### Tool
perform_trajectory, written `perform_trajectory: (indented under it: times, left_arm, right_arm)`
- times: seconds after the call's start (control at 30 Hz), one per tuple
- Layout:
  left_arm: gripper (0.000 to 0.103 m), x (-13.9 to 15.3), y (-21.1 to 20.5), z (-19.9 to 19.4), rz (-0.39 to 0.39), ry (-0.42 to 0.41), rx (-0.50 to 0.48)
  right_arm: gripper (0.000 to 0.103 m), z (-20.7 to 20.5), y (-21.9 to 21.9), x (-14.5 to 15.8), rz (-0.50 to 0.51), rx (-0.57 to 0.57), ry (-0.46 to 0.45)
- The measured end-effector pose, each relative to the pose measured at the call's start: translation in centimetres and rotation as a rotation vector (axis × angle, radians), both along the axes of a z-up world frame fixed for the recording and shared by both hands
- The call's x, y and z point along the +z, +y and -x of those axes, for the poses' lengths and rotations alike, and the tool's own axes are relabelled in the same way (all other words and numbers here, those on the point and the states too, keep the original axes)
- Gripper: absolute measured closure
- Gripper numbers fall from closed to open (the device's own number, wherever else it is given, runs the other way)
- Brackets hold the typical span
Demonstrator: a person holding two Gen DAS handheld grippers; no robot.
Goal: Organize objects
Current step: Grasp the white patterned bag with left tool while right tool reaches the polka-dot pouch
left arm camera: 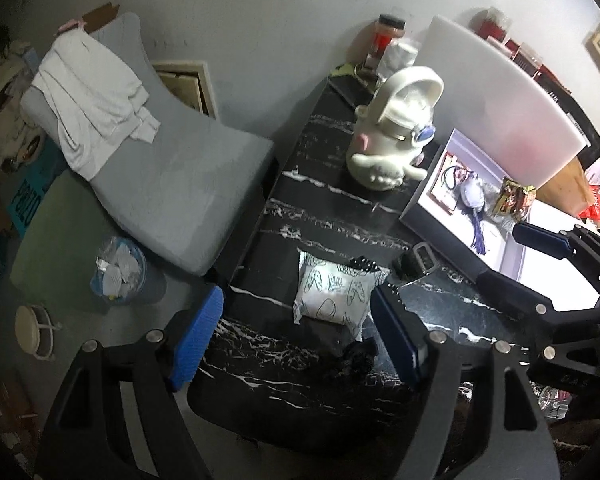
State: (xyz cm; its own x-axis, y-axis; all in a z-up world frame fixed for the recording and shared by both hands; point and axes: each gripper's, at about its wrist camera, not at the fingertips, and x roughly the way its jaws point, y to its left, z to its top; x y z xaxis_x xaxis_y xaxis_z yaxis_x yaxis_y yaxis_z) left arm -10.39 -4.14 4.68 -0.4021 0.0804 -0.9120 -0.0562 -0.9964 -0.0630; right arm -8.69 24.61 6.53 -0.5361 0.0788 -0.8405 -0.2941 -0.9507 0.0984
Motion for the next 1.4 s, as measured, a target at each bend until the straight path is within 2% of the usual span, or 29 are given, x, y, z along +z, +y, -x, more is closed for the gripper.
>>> perform_trajectory:
  times: [0.27,0.77,1.07,1.4]
  left_arm:
    - [0.028,-3.1,0.7,1.6,-0.034,-0.045,0.004]
    - [0.023,-9.3,4.5,3.7,-0.089,-0.129,-0.104]
    - [0.022,-13.3,5.1,4.5,-0.085,-0.21,-0.136]
    - [0.022,-17.0,5.4,6.2,-0.048,-0.294,-0.17]
  right_arm:
    - [0.032,0.3,1.4,-3.2,0.061,0.014,-0.053]
    - [0.032,-0.3,4.3,-8.3,0.123,-0.011,-0.141]
    - [0.032,-0.4,5.3,-11.5,0.169,-0.025,-0.191]
    - [0.032,0.6,6.1,-13.7,0.19,-0.05,-0.213]
